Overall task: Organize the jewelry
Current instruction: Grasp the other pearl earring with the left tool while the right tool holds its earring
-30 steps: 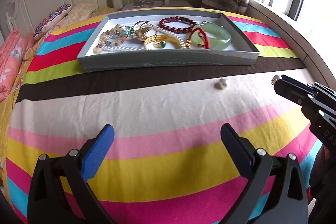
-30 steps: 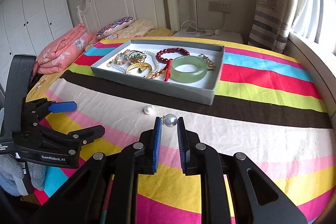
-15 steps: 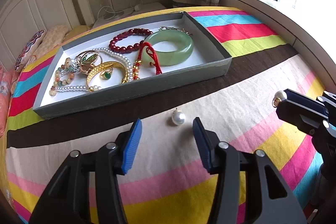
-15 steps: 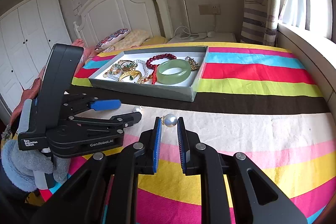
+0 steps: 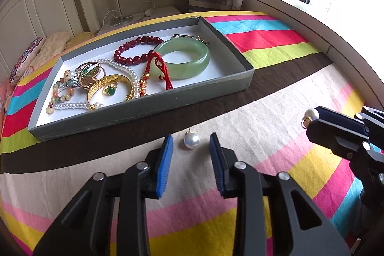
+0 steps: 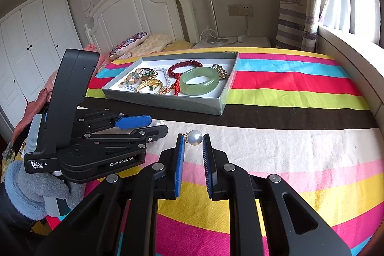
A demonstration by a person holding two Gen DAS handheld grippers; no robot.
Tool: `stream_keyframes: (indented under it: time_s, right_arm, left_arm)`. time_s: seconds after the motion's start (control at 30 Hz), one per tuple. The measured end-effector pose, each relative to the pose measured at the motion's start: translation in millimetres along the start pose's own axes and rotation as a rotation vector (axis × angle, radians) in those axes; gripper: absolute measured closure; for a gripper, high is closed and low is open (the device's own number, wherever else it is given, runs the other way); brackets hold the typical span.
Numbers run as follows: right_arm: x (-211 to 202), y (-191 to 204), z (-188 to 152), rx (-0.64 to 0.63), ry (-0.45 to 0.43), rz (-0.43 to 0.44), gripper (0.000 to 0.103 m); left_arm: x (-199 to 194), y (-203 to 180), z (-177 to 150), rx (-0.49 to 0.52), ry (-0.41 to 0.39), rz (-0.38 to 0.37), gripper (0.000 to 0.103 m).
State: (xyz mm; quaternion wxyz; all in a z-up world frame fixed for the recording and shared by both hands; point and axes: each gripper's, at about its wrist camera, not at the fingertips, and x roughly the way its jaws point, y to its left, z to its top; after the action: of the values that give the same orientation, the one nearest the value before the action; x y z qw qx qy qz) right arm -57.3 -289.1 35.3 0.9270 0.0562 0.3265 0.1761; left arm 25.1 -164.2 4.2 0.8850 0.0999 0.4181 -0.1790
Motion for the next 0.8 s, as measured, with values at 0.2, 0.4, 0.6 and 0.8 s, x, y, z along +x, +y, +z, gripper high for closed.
stream_keyframes:
  time_s: [0.2,0.4,0.6,0.8]
  right_arm:
    - [1.7,0.2,0.3,0.000,0.008,-0.006,0.087]
    - [4.0,7.1,0.6,-0.030,0.013,-0.022,0.087]
    - [11.2,23.4,10.6,-0.080,0.008,-0.019,0.087]
    - [15.0,37.6,38.2,-0.126,-0.033,-0.009,0.087]
  left_arm:
    - [-1.6,3.2,-1.9,-0.023,-0.012,-0.014,0.090]
    - [-21.8,19.3,-7.0,-0.067,-0.063,-0.015,0.090]
    - [-49.7,42.3,-1.8,-0.085,-0.114,0.008,0.090]
    - [-72.3,63.9,18.1,-0.095,-0.164,0.046,0.090]
